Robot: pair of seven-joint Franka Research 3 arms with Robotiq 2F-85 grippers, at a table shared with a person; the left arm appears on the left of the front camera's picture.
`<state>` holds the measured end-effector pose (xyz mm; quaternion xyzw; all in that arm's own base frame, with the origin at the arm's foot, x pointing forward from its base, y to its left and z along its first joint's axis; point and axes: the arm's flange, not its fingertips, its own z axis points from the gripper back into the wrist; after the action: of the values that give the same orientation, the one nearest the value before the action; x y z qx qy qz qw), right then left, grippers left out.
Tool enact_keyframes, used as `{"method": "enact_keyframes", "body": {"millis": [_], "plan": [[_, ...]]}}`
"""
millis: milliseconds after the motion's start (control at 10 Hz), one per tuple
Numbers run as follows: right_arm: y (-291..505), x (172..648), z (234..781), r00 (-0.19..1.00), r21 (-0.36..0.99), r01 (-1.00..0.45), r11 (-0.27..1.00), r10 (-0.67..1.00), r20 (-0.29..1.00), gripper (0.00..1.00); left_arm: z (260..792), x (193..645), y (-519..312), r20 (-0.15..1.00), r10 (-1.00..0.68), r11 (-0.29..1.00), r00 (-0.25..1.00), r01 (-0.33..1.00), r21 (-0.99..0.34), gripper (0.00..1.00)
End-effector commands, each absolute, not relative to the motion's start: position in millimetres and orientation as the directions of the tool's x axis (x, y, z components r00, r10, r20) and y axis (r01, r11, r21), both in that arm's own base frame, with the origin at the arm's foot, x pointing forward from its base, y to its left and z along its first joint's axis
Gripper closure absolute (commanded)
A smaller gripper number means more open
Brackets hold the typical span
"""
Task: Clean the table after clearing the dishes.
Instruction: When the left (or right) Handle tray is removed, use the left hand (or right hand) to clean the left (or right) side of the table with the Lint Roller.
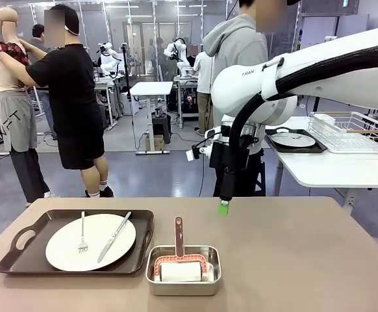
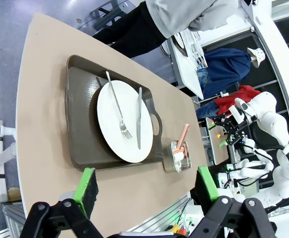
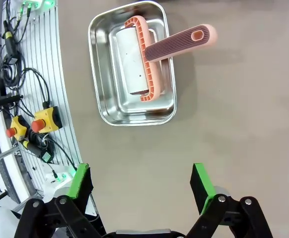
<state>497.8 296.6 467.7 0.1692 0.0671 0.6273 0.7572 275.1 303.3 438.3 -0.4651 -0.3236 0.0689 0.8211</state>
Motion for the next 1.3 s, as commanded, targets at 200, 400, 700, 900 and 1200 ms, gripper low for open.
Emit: {"method": "enact_keyframes", "body": {"millis": [200,400,700,900,1200], "plan": [[314,515,464,0.128,0.316,-0.942,0.116,0.992,0.019,0.00,440,273,304,0.468,0.413,0.557,0.781,0.190,-0.808,0.00],[350,541,451,0.005,0.317,-0.948,0.004,1.000,0.004,0.00,440,273,304,0.468,0.413,0.557,0.781,0.190,-0.808,0.00],[384,558,422,-0.083,0.381,-0.921,-0.081,0.996,0.012,0.00,440,273,304,0.468,0.413,0.557,0.781,0.190,-0.808,0.00],[399,563,401,-0.104,0.418,-0.901,-0.112,0.994,0.042,0.00,440,273,304,0.468,0.413,0.557,0.781,0.190,-0.808,0.00],[416,581,379,-0.117,0.470,-0.872,-0.137,0.991,0.070,0.00,440,273,304,0.468,0.413,0.557,0.781,0.190,-0.808,0.00]]}}
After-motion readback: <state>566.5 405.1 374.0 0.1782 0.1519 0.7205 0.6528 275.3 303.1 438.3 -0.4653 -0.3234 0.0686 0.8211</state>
